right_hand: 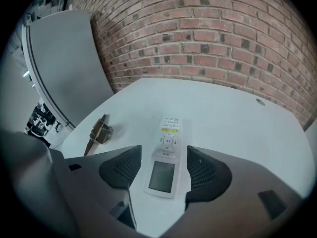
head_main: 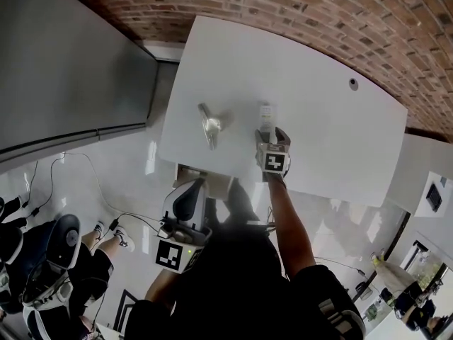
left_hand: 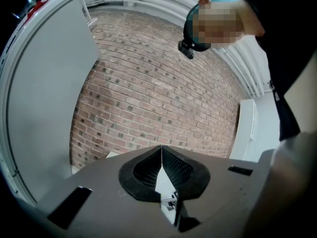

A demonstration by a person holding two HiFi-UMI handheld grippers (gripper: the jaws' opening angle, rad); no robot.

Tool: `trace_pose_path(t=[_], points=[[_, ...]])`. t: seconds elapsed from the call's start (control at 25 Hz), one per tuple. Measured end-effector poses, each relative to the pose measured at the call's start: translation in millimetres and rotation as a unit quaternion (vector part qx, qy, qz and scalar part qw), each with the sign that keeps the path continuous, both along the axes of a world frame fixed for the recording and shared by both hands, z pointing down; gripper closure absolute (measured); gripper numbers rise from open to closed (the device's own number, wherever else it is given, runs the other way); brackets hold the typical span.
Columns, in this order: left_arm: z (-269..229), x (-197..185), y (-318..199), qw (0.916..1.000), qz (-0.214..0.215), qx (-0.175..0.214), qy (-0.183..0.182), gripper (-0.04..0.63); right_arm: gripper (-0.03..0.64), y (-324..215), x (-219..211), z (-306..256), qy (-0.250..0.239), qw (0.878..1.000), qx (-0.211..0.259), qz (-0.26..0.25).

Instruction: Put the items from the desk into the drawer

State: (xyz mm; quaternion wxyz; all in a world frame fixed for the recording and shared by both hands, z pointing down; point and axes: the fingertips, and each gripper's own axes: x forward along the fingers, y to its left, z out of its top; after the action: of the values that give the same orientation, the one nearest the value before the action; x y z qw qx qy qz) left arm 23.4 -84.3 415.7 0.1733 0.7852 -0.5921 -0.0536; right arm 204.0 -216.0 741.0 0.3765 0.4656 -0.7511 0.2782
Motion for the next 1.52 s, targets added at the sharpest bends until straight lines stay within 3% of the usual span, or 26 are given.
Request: trace_pose_path(t=[0.6, 1.04, 1.32, 1.52], points=[[8, -11, 4, 0.9999, -0.006, -0.016, 0.003, 0.591, 0.359, -9, -2, 30, 0.038, 0.999, -0.026, -0.004], [-3, -15, 17, 0.9997, -0.026, 0.000, -0.004, 0.591, 0.360, 2, 7, 22, 0.042, 0.999, -0.022, -0.015], [-17, -18, 36, 0.9980, -0.059, 0.024, -0.001, 0.591, 0.364, 41, 3, 12, 0.021, 0.997, -0.033, -0.066], [-25, -15, 52, 0.9960, -0.082, 0.037, 0.003, 0.591, 0.364, 62, -9, -16, 0.005, 0.993, -0.007, -0.116]])
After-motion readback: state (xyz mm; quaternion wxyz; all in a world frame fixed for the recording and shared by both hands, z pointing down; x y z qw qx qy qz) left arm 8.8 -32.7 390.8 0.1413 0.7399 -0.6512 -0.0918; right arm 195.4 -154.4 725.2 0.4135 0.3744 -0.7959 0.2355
